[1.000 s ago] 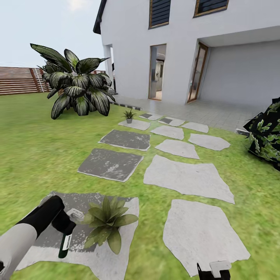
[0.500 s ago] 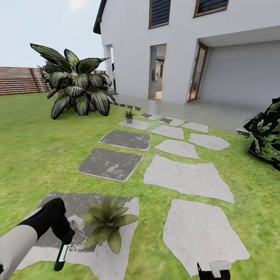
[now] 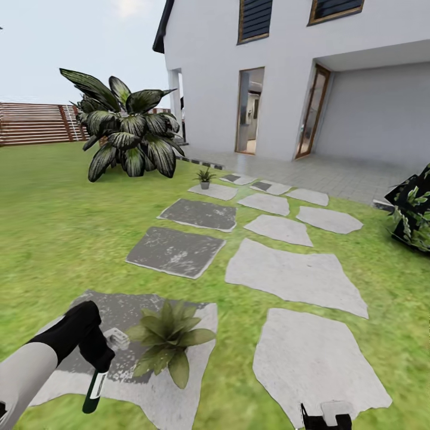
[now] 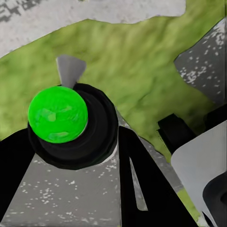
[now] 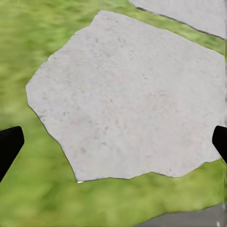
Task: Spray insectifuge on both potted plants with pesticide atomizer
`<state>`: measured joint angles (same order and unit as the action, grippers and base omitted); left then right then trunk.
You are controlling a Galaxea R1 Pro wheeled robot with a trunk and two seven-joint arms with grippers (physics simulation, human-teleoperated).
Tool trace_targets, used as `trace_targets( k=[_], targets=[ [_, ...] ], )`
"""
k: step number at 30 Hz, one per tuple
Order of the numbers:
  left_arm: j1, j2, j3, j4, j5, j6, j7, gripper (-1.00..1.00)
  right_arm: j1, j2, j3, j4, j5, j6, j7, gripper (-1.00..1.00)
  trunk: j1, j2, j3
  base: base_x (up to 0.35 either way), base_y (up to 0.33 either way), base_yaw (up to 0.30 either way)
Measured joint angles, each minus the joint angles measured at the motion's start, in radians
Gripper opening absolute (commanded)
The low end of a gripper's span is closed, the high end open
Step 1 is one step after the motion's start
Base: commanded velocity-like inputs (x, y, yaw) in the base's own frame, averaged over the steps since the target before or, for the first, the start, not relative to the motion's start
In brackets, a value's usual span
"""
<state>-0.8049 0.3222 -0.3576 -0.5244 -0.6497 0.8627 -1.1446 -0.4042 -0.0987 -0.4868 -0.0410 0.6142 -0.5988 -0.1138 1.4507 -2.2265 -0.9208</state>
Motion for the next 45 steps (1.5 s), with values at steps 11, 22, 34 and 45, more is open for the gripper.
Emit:
trace_targets(
  k=[11,22,34,45],
  targets=[
    [0.0,-0.004,0.002,0.0,-0.001,0.002,0.002,-1.0,0.0,-0.007,0.001,0.0,0.001,0.0,0.0,1.0,0.0,0.0,0.0,-0.075,-0.258,0.006],
    [0.0,-0.005,0.003,0.0,-0.001,0.003,0.005,-1.0,0.0,-0.004,0.001,0.0,0.001,0.0,-0.001,1.0,0.0,0.0,0.0,-0.149,-0.21,0.244],
    [0.006,-0.004,0.005,0.002,-0.001,0.001,0.011,-1.0,0.0,-0.004,0.001,0.001,0.001,0.0,-0.001,1.0,0.0,0.0,0.0,0.156,-0.248,0.278],
    [0.005,-0.005,0.005,0.002,-0.001,0.001,0.012,-1.0,0.0,-0.004,0.001,0.001,0.001,0.0,-0.001,1.0,0.0,0.0,0.0,0.219,-0.221,0.048]
  ],
)
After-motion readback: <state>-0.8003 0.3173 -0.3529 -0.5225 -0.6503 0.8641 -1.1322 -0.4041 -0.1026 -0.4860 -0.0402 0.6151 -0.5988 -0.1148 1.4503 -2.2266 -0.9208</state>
